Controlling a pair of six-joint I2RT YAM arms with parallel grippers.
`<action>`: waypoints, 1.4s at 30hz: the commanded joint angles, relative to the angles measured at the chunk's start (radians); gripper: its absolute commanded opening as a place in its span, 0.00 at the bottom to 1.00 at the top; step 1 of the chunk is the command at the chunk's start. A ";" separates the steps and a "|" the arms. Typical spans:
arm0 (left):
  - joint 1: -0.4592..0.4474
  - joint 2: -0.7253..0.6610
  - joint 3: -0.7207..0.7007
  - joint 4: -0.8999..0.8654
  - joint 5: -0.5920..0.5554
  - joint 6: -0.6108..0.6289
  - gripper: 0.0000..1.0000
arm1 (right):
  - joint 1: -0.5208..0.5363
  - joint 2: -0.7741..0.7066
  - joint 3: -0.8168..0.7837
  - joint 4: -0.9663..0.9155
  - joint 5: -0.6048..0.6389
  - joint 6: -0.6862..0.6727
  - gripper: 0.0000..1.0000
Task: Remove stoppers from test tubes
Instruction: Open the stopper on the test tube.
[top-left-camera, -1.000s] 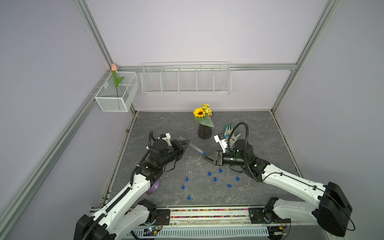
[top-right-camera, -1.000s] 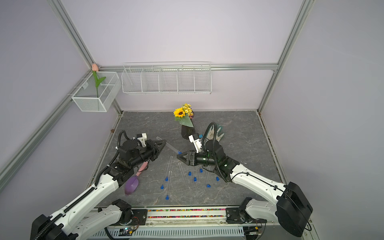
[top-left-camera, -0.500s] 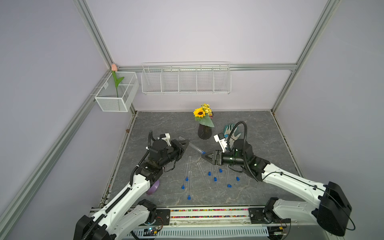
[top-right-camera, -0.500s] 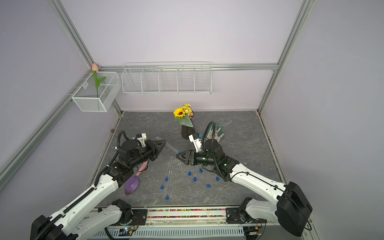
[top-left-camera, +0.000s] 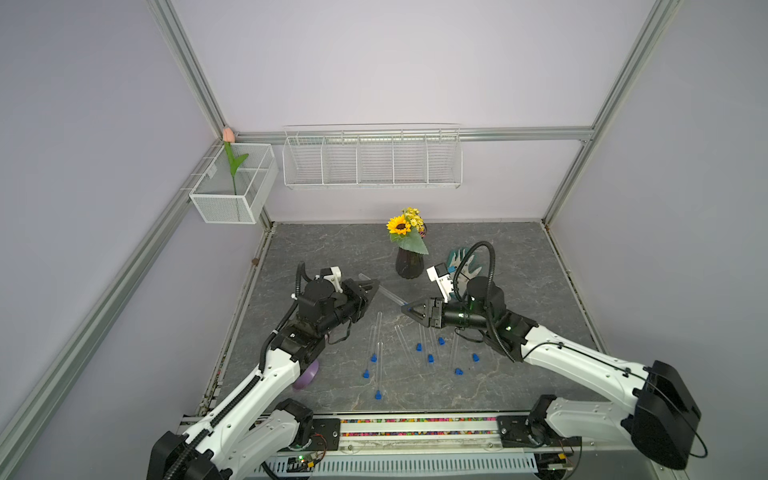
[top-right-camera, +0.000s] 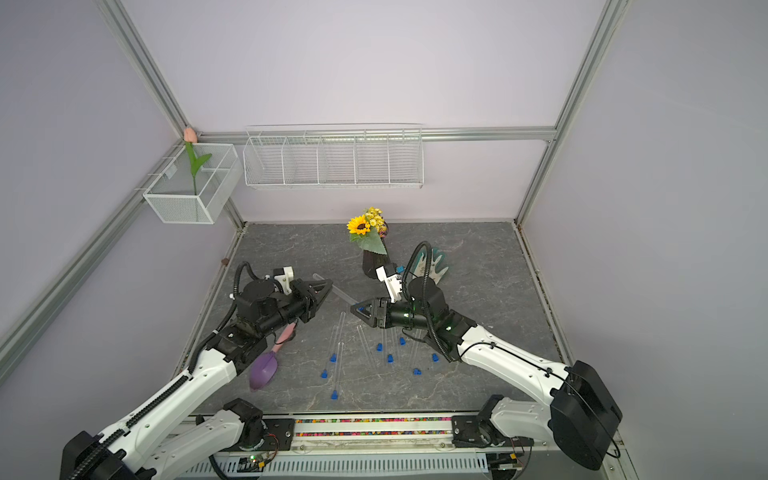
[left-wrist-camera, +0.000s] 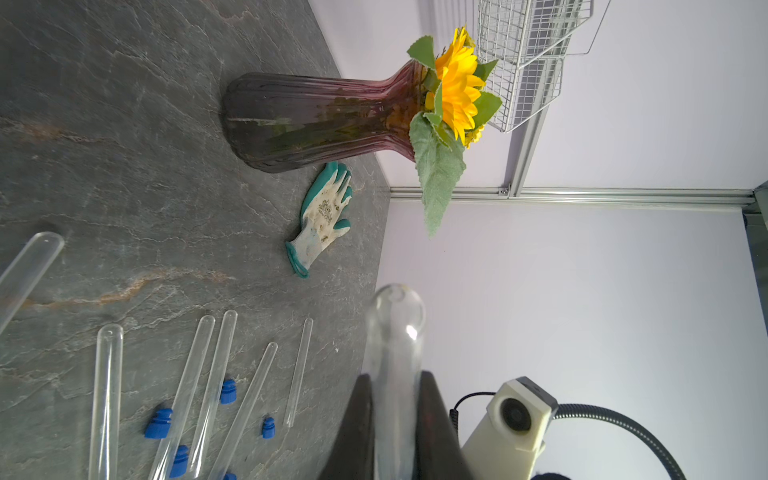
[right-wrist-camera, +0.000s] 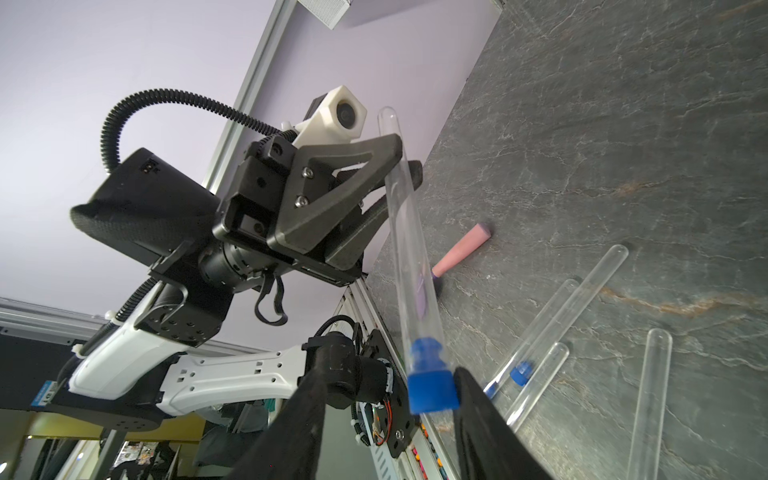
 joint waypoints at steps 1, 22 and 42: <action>0.003 -0.002 -0.014 0.016 0.005 -0.016 0.00 | 0.003 0.012 0.018 0.071 -0.029 0.022 0.47; 0.002 -0.003 -0.016 0.005 0.004 -0.021 0.00 | 0.002 -0.025 0.004 0.031 0.005 -0.005 0.18; 0.005 0.005 0.000 -0.020 -0.037 0.010 0.00 | 0.024 -0.111 0.010 -0.272 0.118 -0.345 0.08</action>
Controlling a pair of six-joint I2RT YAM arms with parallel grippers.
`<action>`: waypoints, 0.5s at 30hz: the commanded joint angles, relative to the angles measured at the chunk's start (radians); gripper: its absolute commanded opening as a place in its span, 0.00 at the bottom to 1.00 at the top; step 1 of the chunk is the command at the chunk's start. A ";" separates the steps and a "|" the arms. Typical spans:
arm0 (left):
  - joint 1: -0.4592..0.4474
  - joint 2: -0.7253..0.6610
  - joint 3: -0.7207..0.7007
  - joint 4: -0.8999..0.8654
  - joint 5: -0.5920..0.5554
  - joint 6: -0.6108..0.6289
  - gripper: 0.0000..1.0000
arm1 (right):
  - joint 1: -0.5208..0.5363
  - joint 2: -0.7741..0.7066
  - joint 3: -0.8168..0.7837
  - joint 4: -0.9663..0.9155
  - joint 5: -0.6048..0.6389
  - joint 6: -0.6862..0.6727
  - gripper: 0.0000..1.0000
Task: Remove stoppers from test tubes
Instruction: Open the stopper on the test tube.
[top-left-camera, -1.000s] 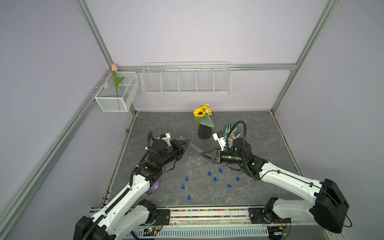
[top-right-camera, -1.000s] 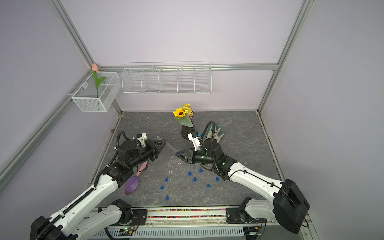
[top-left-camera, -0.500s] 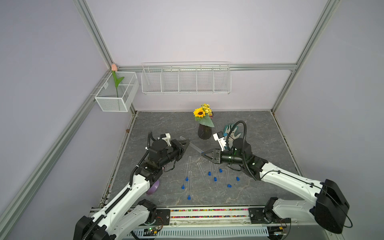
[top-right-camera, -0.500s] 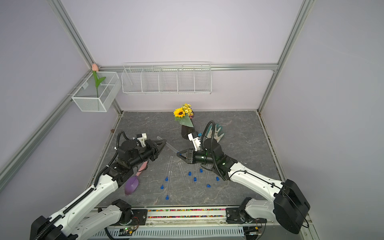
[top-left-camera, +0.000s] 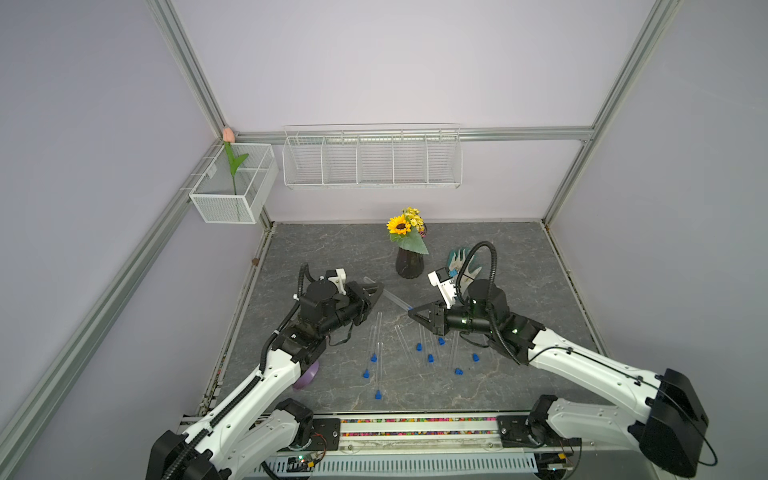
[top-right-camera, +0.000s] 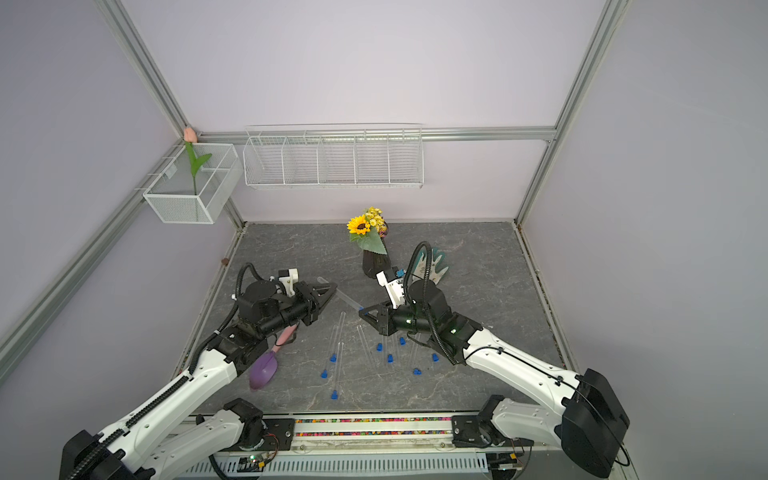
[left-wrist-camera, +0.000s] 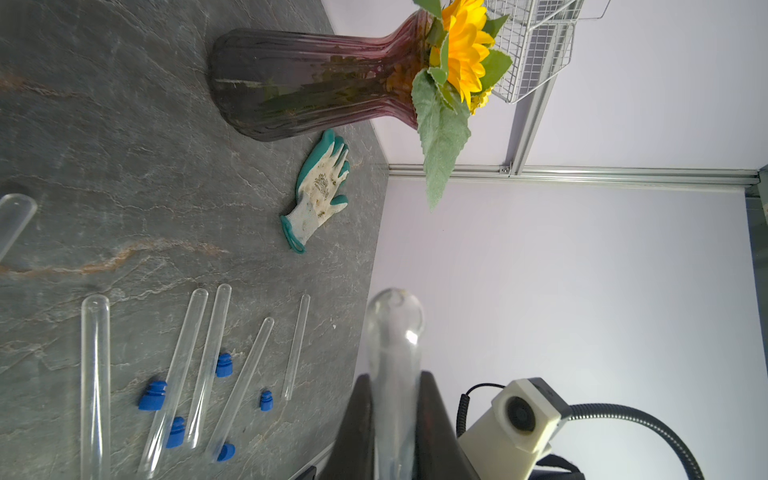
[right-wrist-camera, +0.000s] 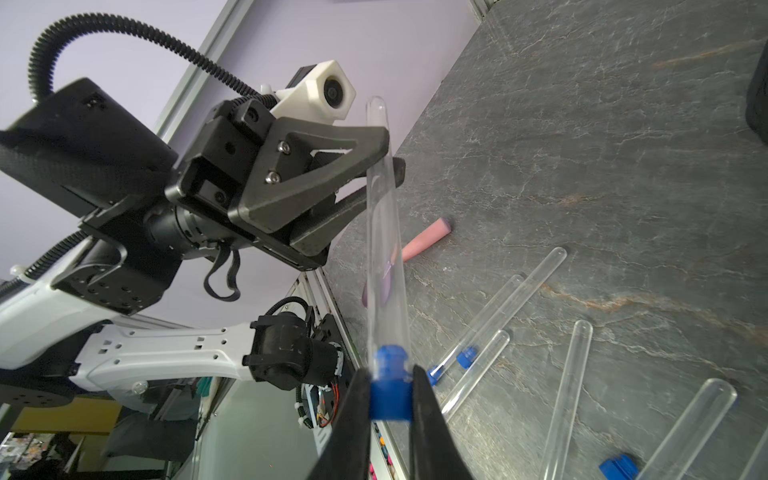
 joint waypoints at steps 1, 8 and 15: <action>0.021 0.008 0.004 -0.012 -0.086 0.017 0.00 | 0.012 -0.041 0.006 -0.105 0.039 -0.125 0.08; 0.044 0.009 -0.007 -0.020 -0.106 0.005 0.00 | 0.051 -0.071 -0.029 -0.108 0.101 -0.228 0.09; 0.111 -0.014 -0.049 -0.011 -0.109 -0.033 0.00 | 0.094 -0.088 -0.054 -0.102 0.128 -0.300 0.12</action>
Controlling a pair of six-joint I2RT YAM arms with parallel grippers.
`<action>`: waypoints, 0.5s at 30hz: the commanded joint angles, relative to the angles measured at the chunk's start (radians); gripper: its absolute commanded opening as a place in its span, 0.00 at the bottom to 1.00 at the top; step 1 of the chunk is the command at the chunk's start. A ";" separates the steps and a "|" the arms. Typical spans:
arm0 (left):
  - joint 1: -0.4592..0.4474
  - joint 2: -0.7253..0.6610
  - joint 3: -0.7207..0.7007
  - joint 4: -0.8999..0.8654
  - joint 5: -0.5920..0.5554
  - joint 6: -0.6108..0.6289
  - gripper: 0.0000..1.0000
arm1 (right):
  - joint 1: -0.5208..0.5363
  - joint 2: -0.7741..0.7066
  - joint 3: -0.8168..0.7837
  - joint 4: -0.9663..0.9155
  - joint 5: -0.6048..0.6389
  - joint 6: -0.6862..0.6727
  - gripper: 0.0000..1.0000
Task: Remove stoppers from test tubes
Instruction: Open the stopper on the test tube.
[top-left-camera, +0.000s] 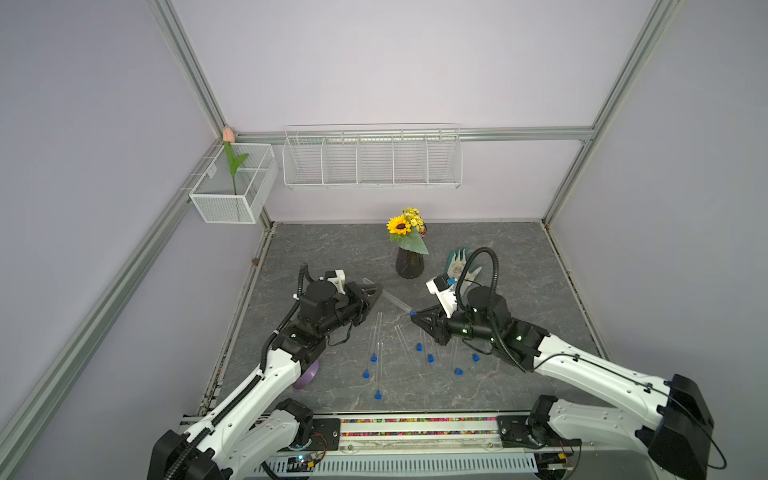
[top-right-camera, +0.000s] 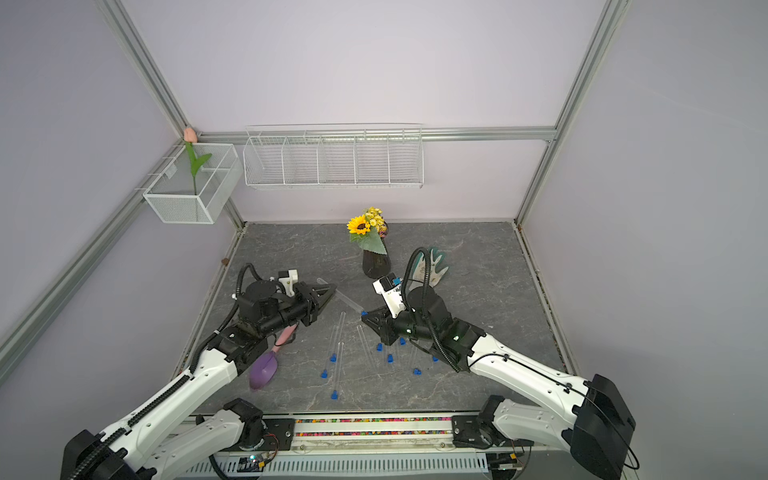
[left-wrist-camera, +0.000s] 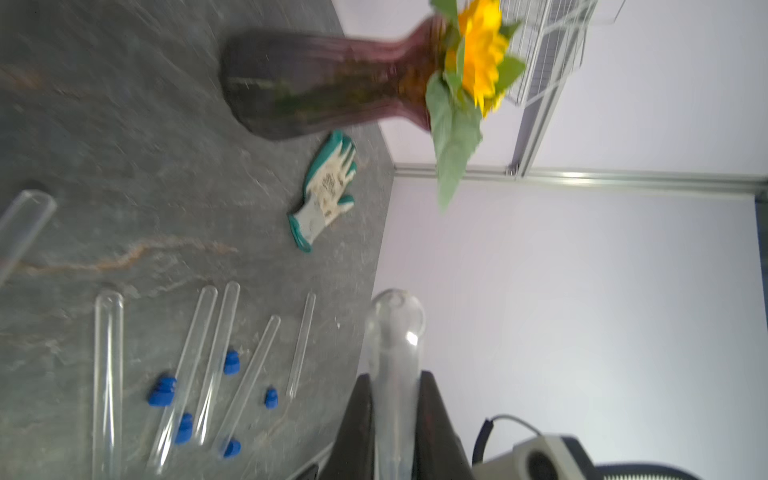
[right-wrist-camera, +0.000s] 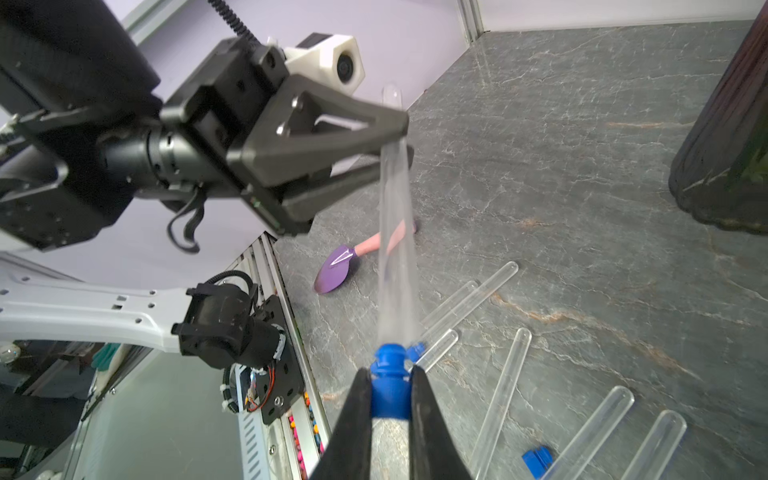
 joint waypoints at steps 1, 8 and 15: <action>0.049 -0.010 -0.026 -0.003 -0.073 -0.021 0.00 | 0.023 -0.026 -0.021 -0.035 0.011 -0.081 0.12; 0.080 0.012 0.010 -0.075 -0.033 0.070 0.00 | 0.029 -0.015 -0.008 -0.069 0.027 -0.077 0.12; 0.080 0.133 0.214 -0.490 0.051 0.522 0.00 | 0.029 0.016 0.086 -0.280 0.124 -0.018 0.13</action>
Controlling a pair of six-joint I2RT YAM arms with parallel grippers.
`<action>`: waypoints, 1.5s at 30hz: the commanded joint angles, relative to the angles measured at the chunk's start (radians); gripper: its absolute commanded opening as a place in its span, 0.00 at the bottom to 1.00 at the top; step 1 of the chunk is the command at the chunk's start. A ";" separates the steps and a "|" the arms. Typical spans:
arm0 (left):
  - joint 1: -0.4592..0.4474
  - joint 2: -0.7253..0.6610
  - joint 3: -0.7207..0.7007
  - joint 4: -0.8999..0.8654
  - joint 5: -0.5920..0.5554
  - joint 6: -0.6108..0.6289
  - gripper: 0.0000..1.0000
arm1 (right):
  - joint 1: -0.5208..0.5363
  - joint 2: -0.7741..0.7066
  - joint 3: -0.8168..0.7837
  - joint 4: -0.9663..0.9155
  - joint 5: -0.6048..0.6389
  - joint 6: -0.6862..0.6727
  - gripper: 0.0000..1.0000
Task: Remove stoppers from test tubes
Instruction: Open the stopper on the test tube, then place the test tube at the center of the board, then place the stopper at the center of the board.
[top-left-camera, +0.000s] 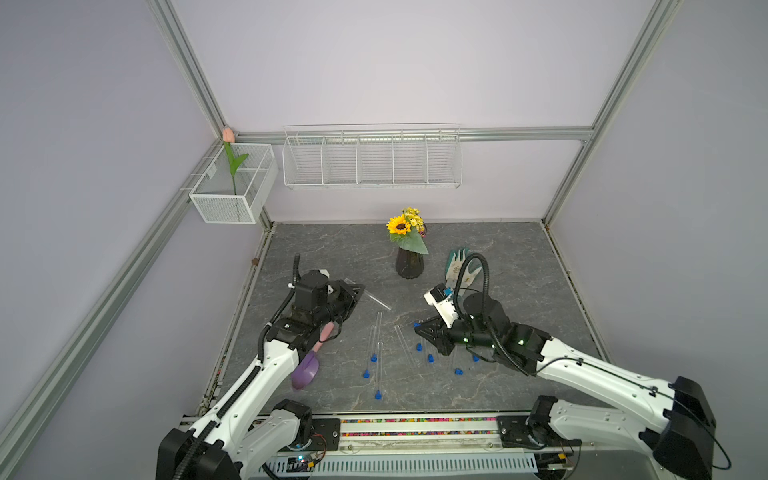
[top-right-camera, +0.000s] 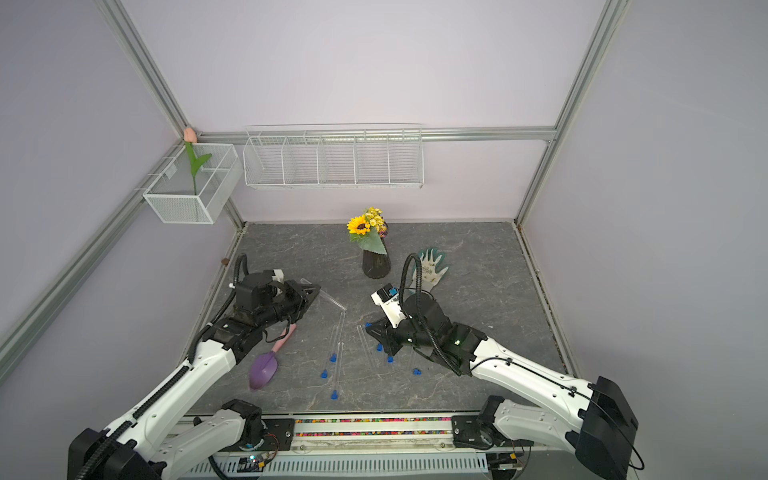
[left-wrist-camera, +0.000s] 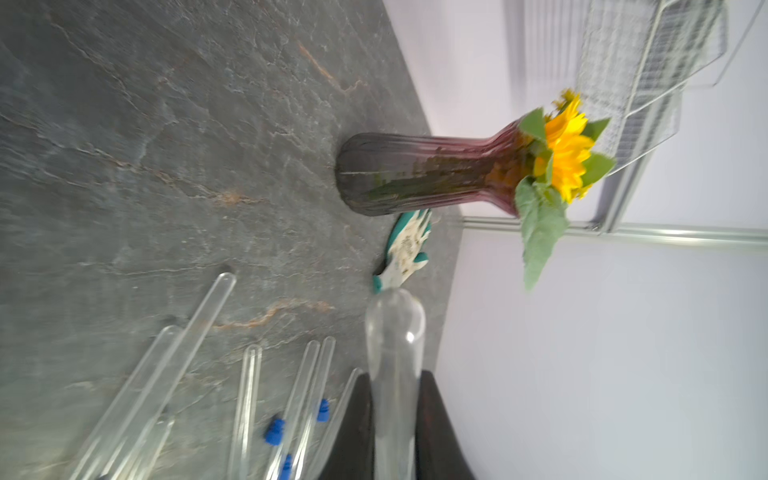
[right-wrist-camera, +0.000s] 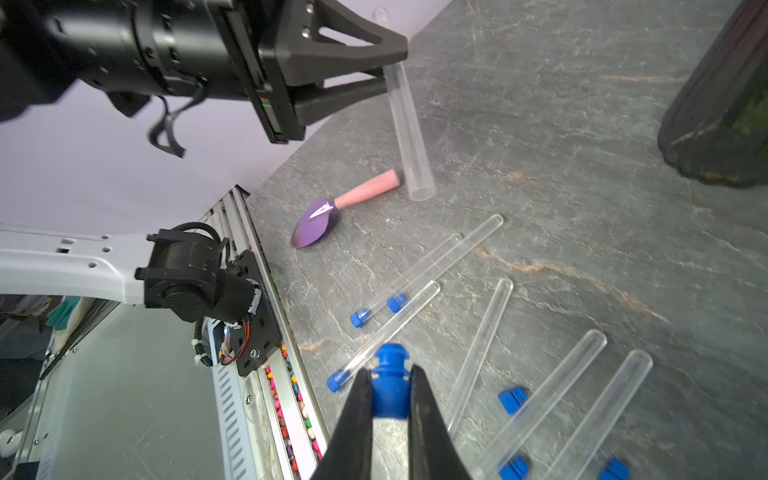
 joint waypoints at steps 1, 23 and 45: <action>0.004 0.072 0.103 -0.260 0.074 0.302 0.00 | 0.003 0.028 0.066 -0.136 0.051 0.039 0.13; -0.202 0.473 0.122 -0.266 0.076 0.499 0.00 | 0.033 0.447 0.128 -0.055 -0.142 0.277 0.13; -0.216 0.612 0.148 -0.223 0.046 0.495 0.00 | 0.070 0.615 0.179 -0.145 -0.040 0.237 0.13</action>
